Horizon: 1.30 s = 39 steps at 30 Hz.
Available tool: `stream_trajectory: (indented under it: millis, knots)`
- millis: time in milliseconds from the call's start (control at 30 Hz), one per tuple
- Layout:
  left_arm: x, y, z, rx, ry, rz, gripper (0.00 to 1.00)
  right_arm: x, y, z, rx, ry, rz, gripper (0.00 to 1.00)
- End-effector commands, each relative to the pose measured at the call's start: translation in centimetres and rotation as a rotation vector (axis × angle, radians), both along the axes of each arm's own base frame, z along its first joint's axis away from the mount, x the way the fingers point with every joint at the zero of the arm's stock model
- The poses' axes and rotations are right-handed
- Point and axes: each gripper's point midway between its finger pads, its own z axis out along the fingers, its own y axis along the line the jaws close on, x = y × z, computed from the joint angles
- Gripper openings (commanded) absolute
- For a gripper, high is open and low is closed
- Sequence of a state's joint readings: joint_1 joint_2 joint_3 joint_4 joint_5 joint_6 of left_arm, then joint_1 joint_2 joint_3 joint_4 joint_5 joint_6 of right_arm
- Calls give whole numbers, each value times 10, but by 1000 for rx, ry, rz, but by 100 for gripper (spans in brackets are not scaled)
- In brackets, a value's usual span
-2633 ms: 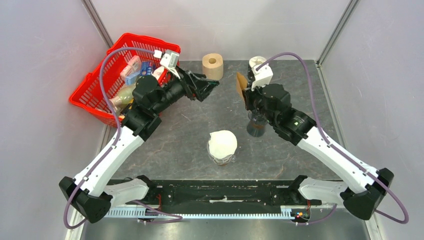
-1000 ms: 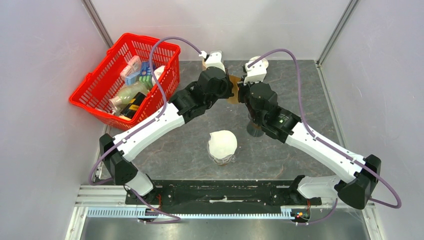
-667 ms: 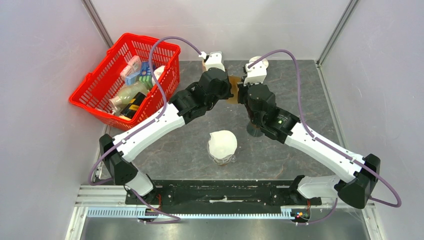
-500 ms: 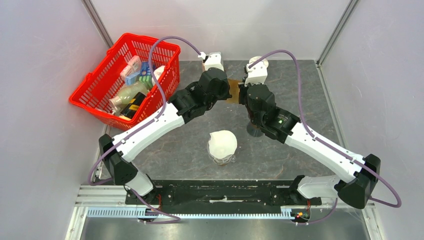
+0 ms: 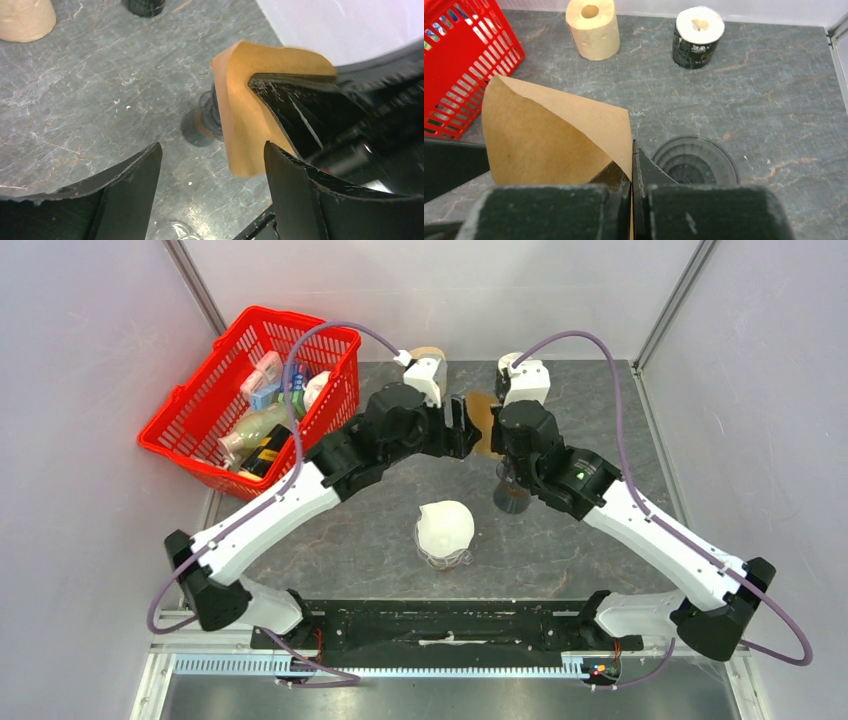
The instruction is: Place the coffee filter in the dripper
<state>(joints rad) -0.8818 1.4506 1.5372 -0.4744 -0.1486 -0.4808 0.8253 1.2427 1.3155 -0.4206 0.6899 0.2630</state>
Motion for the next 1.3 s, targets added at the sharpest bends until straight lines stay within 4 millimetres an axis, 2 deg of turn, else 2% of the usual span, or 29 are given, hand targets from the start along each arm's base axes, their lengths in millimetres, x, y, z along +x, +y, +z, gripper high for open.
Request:
stream_trajectory:
  millis: [0, 100, 200, 333, 400, 600, 700, 867, 1000, 1267]
  knots:
    - [-16, 19, 56, -110, -165, -37, 82, -20, -30, 2, 37, 117, -58, 0]
    - [-7, 49, 65, -164, -226, 83, 85, -31, -45, -16, 67, 257, -43, 0]
    - [8, 79, 64, -194, -232, 165, 88, -40, -60, -29, 94, 368, -31, 0]
    - [30, 105, 42, -189, -173, 236, 89, -52, -73, -44, 70, 490, -24, 0]
    - [41, 112, 28, -201, -127, 243, 89, -54, -72, -50, 71, 538, 5, 0]
    - [64, 125, -19, -177, -12, 285, 89, -50, -67, -72, 62, 681, 29, 0]
    - [68, 124, -32, -170, 5, 288, 89, -41, -67, -78, 65, 710, 18, 0]
    - [68, 126, -39, -157, 3, 284, 89, -23, -73, -87, 78, 717, -15, 0]
    - [66, 128, -38, -154, -12, 283, 89, -16, -76, -95, 86, 740, -27, 0]
    - [63, 129, -37, -158, -24, 277, 89, -11, -76, -105, 85, 763, -30, 10]
